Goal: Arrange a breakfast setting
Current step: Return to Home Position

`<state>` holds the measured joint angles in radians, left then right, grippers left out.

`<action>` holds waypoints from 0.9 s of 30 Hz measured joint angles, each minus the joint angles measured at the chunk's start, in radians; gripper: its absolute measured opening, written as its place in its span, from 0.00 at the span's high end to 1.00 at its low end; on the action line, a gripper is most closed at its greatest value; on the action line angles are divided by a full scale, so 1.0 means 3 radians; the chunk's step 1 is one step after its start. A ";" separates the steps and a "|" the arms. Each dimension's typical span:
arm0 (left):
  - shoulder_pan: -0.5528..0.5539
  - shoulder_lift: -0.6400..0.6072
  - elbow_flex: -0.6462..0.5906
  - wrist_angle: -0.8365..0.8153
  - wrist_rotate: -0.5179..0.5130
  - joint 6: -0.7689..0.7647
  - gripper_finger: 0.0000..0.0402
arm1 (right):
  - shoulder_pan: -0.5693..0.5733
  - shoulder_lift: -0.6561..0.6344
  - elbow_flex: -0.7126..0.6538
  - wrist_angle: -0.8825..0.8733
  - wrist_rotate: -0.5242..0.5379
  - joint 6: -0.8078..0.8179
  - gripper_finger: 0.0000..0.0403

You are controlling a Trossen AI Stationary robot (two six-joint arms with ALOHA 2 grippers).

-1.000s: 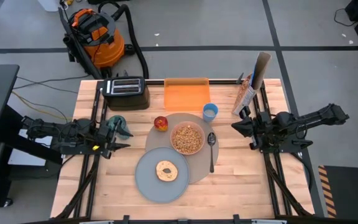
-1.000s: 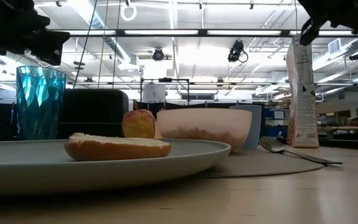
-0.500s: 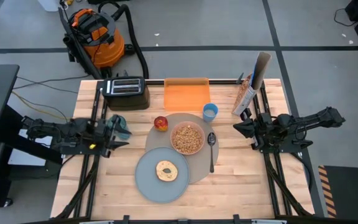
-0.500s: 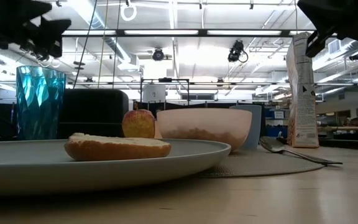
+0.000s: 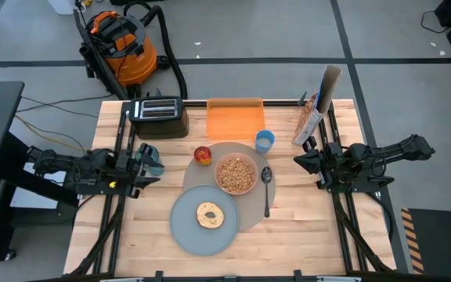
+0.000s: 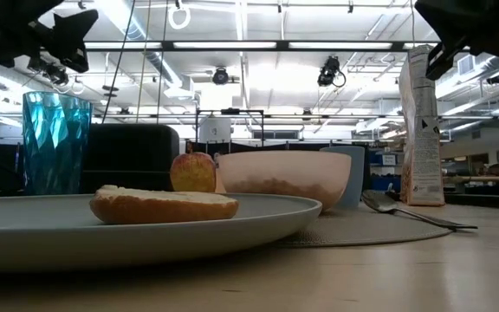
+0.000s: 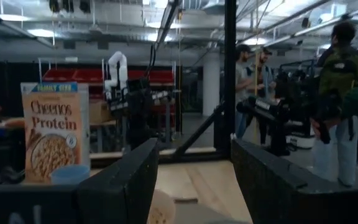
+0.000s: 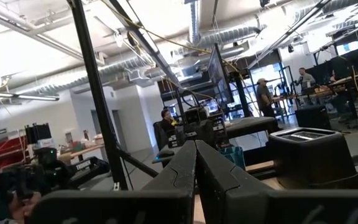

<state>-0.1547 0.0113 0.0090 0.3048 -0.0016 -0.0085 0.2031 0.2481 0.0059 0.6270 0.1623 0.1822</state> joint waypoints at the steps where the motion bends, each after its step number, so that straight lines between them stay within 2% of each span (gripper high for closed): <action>1: 0.0000 0.0000 0.0000 -0.0041 -0.0015 0.0006 0.48 | 0.0000 0.0000 0.0000 -0.0001 0.0000 0.0000 0.96; 9: 0.0000 0.0003 -0.0003 -0.0336 -0.0046 -0.0031 0.48 | 0.0000 0.0005 0.0000 -0.0324 -0.0002 0.0106 0.96; 27: 0.0000 0.0005 -0.0004 -0.0633 -0.0108 -0.0099 0.48 | -0.0017 -0.0003 0.0001 -0.0085 -0.0082 0.0077 0.96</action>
<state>-0.1547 0.0128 0.0078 0.1148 -0.0341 -0.0382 0.1980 0.2473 0.0063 0.6016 0.1376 0.2053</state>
